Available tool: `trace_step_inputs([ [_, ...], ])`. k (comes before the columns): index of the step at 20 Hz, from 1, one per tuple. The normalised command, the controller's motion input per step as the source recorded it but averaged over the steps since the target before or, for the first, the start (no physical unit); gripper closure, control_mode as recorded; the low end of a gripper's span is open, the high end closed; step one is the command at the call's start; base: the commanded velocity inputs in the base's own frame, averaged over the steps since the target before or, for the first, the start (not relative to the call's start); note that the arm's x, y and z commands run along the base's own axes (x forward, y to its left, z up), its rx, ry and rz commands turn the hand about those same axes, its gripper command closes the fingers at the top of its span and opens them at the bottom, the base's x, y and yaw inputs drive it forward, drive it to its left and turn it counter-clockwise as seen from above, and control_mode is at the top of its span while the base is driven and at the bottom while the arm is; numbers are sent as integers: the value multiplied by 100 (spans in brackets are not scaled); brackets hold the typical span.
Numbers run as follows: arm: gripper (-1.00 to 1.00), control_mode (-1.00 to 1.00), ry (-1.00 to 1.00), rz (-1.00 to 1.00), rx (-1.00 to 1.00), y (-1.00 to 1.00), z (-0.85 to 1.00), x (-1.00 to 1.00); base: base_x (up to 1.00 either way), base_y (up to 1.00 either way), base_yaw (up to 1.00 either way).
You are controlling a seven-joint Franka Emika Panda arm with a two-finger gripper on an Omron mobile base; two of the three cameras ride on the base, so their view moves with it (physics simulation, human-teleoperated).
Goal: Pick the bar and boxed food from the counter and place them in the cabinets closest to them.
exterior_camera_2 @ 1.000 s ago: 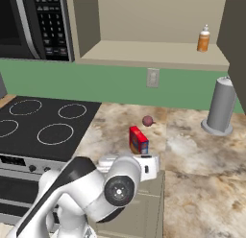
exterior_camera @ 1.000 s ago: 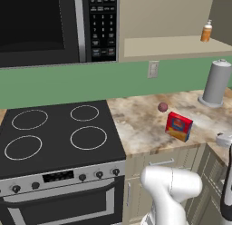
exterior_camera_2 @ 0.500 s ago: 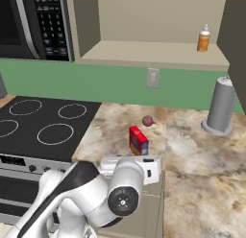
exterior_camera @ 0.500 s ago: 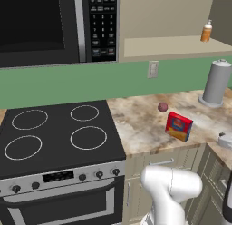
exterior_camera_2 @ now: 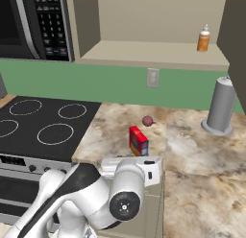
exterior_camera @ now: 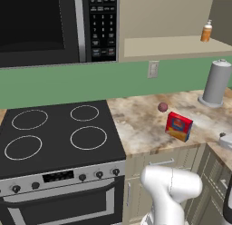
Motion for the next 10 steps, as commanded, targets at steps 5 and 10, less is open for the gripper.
trace_step_inputs([
  [5, -100, -100, 0, 0, 0, 4, -3, 15, 0, 0, 0],
  [10, -100, -100, 0, 0, 0, 13, -7, 26, 0, 0, 0],
])
